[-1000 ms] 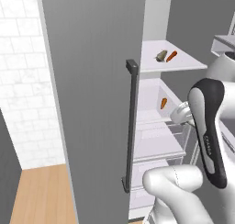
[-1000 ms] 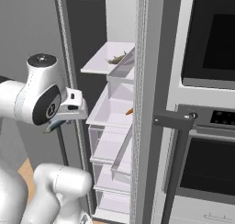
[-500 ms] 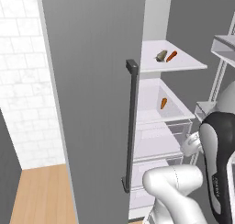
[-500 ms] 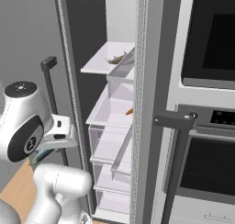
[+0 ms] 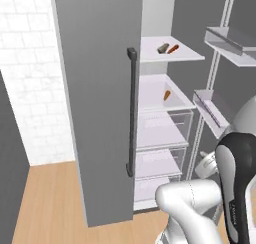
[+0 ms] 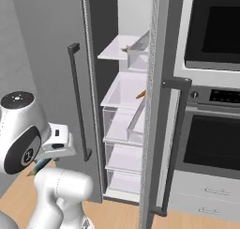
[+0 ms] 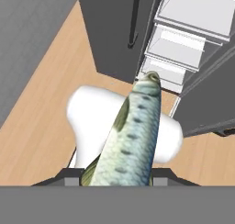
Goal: Place one carrot and one fish in each tupperware on the nearby counter, to pack two identical lunches.
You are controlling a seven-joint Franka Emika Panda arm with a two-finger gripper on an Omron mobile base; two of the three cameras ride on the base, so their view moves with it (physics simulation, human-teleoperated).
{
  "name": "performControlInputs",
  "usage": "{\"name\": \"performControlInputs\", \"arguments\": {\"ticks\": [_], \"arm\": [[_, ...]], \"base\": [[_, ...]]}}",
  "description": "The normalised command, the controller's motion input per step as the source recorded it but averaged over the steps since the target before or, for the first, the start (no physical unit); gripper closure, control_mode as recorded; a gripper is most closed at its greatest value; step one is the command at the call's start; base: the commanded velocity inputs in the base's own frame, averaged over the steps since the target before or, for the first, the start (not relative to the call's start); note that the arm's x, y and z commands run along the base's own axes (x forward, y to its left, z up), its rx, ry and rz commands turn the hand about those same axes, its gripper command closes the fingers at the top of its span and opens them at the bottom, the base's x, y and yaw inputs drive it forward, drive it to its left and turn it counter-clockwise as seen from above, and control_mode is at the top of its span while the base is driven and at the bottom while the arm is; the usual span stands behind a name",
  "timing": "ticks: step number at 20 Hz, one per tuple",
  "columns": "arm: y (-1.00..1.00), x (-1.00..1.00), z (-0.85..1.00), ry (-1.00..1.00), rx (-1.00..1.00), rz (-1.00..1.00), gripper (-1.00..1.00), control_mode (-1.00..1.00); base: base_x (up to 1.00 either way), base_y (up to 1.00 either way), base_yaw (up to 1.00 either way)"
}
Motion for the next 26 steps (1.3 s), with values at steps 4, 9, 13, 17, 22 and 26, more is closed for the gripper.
{"name": "performControlInputs", "arguments": {"ticks": [4, 9, 13, 17, 22, 26], "arm": [[0.00, 0.00, 0.00, 0.00, 0.00, 0.00, 1.00, 1.00], [0.00, 0.00, 0.00, 0.00, 0.00, 0.00, 1.00, 1.00], [0.00, 0.00, 0.00, 0.00, 0.00, 0.00, 1.00, 1.00], [0.00, 0.00, 0.00, 0.00, 0.00, 0.00, 1.00, 1.00], [0.00, 0.00, 0.00, 0.00, 0.00, 0.00, 1.00, 1.00], [0.00, 0.00, 0.00, 0.00, 0.00, 0.00, 1.00, 1.00]], "base": [[-0.96, -0.78, -0.07], [-0.28, -1.00, -0.28], [0.03, -1.00, -0.43], [0.35, -1.00, -0.47], [0.78, -1.00, -0.48], [1.00, -1.00, -0.35]]}}
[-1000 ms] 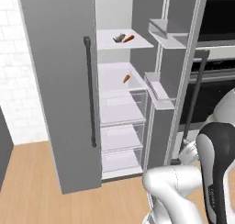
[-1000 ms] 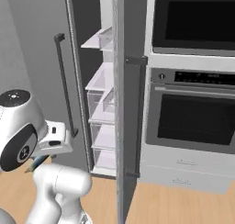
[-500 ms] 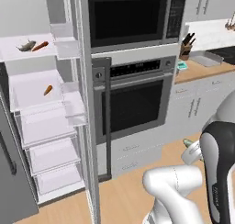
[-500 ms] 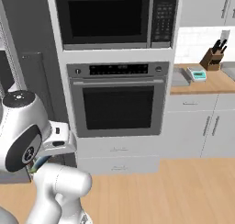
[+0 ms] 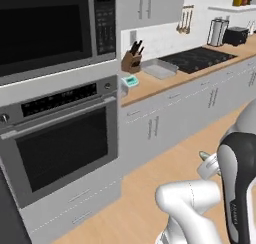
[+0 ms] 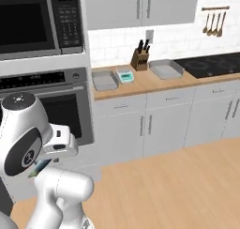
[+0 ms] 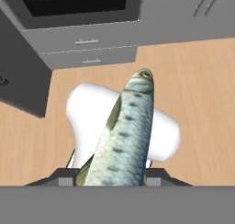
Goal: Place one carrot and one fish in each tupperware on the nearby counter, to pack two identical lunches.
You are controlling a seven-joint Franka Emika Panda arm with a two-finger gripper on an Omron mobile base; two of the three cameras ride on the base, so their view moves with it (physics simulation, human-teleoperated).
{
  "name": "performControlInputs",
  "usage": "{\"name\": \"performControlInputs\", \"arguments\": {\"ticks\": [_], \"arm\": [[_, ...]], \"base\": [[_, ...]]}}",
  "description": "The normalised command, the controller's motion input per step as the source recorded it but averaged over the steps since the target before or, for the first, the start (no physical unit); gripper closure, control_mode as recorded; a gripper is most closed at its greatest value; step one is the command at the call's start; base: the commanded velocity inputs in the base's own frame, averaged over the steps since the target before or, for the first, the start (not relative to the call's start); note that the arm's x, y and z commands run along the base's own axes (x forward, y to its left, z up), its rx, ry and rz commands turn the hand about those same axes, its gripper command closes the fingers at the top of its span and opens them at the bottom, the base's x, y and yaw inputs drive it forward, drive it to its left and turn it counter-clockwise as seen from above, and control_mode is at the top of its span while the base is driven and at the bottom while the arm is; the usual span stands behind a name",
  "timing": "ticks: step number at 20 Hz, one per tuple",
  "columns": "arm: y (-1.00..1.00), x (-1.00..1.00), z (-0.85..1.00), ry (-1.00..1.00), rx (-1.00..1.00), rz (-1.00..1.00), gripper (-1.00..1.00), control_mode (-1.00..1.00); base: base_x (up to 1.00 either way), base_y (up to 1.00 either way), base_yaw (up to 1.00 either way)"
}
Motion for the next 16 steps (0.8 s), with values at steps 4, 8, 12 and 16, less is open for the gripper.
{"name": "performControlInputs", "arguments": {"ticks": [4, 8, 12, 16], "arm": [[0.00, 0.00, 0.00, 0.00, 0.00, 0.00, 1.00, 1.00], [0.00, 0.00, 0.00, 0.00, 0.00, 0.00, 1.00, 1.00], [0.00, 0.00, 0.00, 0.00, 0.00, 0.00, 1.00, 1.00], [0.00, 0.00, 0.00, 0.00, 0.00, 0.00, 1.00, 1.00]], "base": [[1.00, -0.93, -0.07], [1.00, -0.80, 0.00], [1.00, -0.52, 0.15], [1.00, -0.26, 0.29]]}}
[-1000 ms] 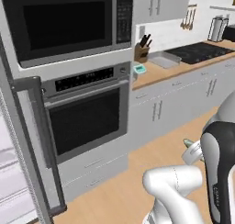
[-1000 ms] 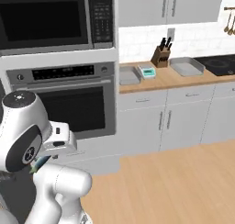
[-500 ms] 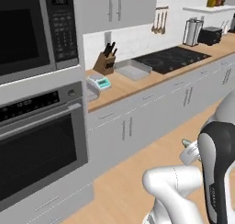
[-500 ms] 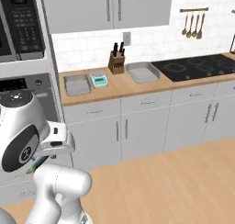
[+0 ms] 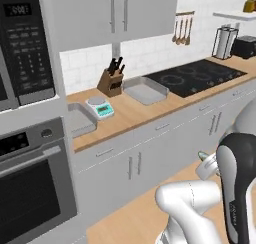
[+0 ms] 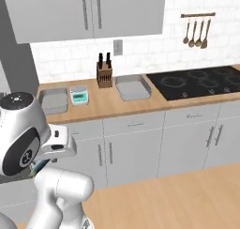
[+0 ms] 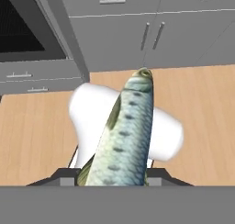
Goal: Place one carrot and one fish in each tupperware on the nearby counter, to pack two identical lunches.
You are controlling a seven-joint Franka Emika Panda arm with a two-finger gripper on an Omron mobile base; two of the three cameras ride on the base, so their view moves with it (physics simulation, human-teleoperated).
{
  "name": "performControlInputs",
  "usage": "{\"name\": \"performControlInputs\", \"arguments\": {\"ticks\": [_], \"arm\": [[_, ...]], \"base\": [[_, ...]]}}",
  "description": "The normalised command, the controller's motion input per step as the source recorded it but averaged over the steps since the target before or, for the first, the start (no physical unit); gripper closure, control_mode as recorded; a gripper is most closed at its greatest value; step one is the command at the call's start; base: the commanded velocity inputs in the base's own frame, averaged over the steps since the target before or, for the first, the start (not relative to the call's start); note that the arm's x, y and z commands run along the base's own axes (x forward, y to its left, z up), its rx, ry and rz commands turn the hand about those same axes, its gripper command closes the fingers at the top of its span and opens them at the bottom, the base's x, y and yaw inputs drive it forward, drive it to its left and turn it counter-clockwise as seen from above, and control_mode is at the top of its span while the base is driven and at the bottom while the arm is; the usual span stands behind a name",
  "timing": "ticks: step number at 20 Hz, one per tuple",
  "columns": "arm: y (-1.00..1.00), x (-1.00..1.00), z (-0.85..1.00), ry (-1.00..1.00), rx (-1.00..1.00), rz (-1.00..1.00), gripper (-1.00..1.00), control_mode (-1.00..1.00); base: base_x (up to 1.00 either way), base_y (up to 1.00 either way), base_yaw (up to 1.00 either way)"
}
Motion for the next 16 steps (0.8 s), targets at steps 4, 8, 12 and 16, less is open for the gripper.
{"name": "performControlInputs", "arguments": {"ticks": [4, 8, 12, 16], "arm": [[0.00, 0.00, 0.00, 0.00, 0.00, 0.00, 1.00, 1.00], [0.00, 0.00, 0.00, 0.00, 0.00, 0.00, 1.00, 1.00], [0.00, 0.00, 0.00, 0.00, 0.00, 0.00, 1.00, 1.00], [0.00, 0.00, 0.00, 0.00, 0.00, 0.00, 1.00, 1.00]], "base": [[1.00, 0.00, 0.37], [1.00, -0.12, 0.40], [1.00, -0.58, 0.39], [1.00, -0.77, 0.39]]}}
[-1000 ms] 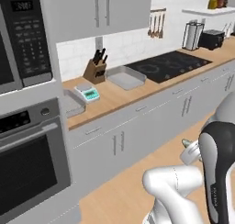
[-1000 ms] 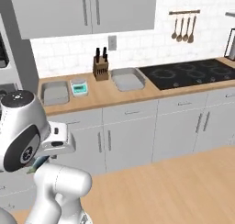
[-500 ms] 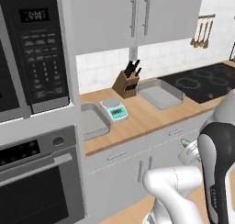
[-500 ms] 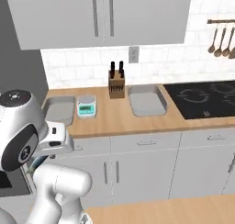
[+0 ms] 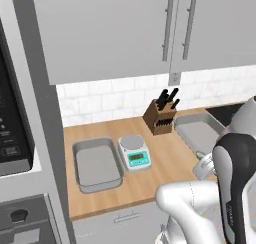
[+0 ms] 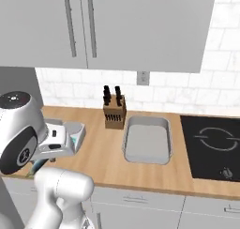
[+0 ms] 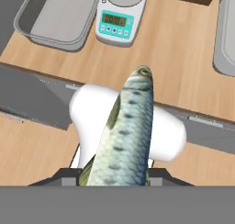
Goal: Place one carrot and one fish in each tupperware on the nearby counter, to pack two identical lunches.
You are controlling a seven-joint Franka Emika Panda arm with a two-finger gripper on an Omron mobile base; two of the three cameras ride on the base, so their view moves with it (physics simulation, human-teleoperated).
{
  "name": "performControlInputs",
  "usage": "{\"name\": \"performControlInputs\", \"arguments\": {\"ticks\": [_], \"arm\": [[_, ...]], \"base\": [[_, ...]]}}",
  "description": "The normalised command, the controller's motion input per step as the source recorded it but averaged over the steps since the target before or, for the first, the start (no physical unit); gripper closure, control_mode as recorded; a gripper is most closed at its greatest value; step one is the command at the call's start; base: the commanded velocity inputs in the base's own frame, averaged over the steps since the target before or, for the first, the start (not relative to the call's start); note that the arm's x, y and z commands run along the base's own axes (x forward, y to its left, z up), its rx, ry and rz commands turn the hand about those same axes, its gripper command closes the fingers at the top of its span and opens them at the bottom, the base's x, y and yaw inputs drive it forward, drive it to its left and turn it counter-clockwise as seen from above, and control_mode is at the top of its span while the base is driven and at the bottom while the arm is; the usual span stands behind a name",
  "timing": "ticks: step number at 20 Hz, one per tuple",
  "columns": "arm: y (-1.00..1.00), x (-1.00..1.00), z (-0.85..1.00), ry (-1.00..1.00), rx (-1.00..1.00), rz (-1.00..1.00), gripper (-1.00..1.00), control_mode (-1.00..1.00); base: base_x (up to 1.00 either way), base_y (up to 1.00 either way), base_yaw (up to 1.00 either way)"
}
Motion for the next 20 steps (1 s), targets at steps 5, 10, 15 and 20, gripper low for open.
{"name": "performControlInputs", "arguments": {"ticks": [5, 10, 15, 20], "arm": [[0.00, 0.00, 0.00, 0.00, 0.00, 0.00, 1.00, 1.00], [-0.41, 0.65, -0.50, 0.00, 0.00, 0.06, 1.00, -1.00], [-0.59, 0.95, -0.44, -0.05, 0.00, -0.04, 1.00, -1.00], [-0.85, 0.83, -0.36, -0.01, 0.00, -0.04, 1.00, -1.00]], "base": [[0.98, -0.25, 0.34], [0.00, 0.00, 0.00], [0.00, 0.00, 0.00], [0.00, 0.00, 0.00]]}}
